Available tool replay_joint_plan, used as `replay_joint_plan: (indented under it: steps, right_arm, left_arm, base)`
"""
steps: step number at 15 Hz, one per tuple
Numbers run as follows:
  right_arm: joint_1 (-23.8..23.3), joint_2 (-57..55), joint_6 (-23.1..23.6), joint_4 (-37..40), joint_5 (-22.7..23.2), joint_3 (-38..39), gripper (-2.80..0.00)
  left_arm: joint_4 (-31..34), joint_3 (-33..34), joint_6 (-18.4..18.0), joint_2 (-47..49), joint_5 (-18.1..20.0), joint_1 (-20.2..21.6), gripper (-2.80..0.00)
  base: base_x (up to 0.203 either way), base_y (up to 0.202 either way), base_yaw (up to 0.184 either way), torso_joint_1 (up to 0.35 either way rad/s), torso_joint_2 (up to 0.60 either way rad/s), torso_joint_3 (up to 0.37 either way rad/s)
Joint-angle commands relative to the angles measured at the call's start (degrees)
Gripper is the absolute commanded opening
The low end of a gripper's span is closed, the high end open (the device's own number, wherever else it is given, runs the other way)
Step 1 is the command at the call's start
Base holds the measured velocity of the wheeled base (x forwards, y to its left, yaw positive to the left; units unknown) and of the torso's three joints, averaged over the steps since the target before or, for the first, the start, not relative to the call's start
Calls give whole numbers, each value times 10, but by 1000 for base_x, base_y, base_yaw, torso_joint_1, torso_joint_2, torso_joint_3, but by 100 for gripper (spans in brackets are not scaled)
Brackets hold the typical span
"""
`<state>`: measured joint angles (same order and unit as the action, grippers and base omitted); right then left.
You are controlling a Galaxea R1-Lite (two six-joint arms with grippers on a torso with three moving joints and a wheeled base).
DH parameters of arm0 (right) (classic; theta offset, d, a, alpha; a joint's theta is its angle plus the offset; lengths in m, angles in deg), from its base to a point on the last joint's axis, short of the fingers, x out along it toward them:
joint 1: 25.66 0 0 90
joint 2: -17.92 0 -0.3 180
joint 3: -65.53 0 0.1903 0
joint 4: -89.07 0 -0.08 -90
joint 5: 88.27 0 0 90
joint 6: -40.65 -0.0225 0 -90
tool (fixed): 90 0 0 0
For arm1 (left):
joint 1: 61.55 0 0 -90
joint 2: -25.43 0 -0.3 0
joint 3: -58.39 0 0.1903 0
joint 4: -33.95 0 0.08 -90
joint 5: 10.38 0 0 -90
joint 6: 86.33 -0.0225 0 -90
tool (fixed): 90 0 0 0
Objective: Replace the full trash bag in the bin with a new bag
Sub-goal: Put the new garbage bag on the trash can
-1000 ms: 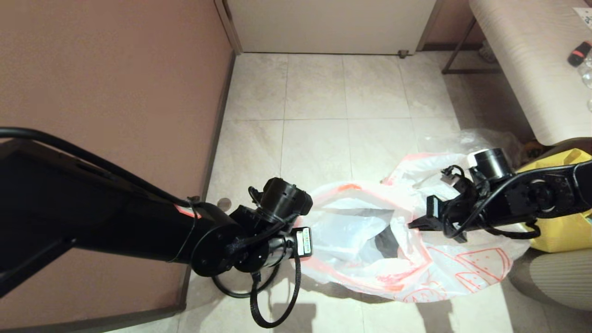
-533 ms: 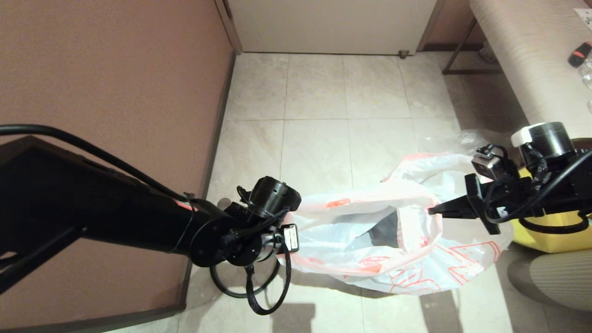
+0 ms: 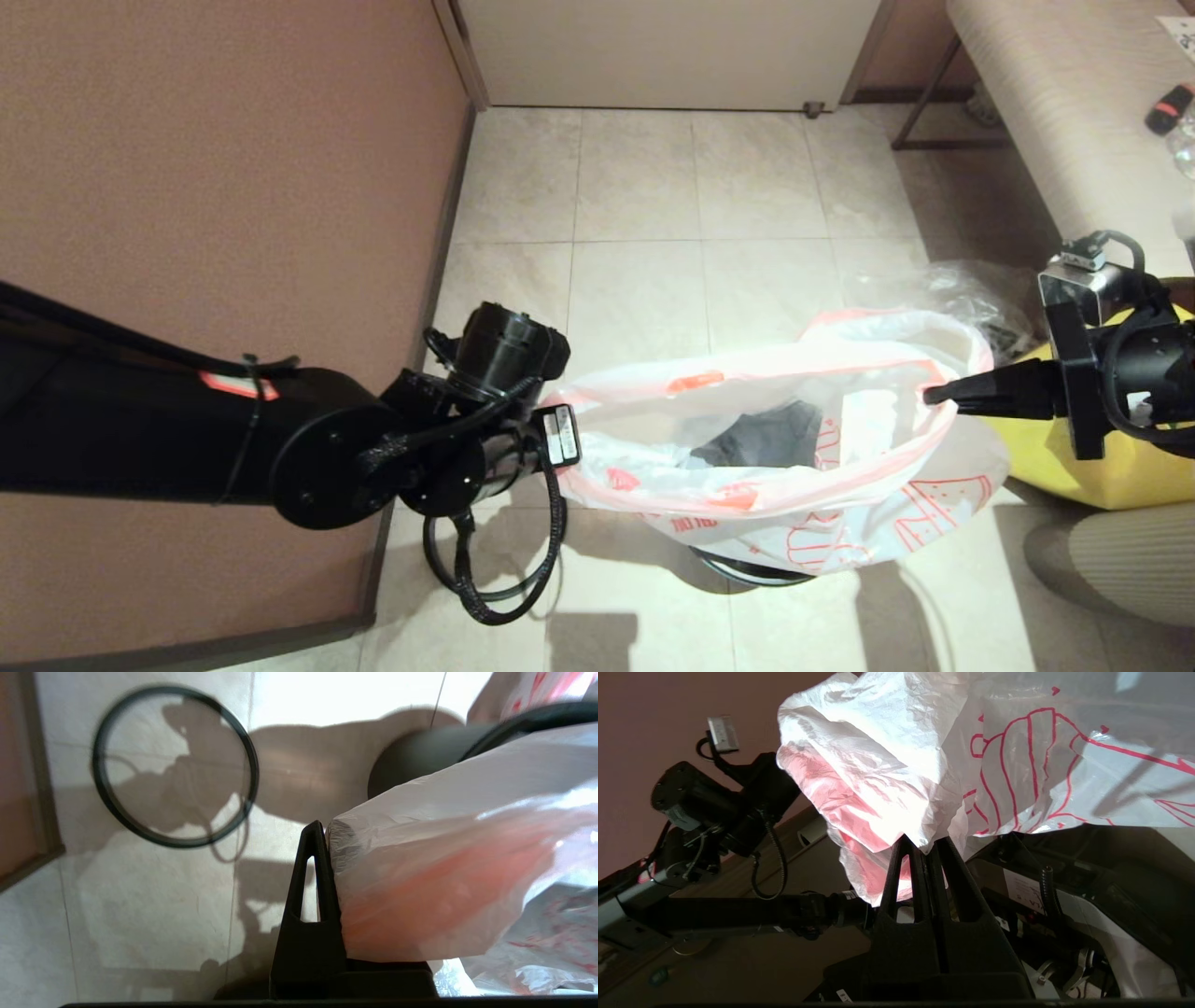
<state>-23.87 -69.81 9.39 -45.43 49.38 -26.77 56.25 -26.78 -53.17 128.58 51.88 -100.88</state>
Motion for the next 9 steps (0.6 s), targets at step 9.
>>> replay_joint_plan:
  steps: [9]
  right_arm:
    - [-12, -167, 3, -61, -90, -25, -280]
  left_arm:
    - [32, 26, -4, -61, -14, -13, -280]
  base:
    - [0, 0, 0, 0, 0, 0]
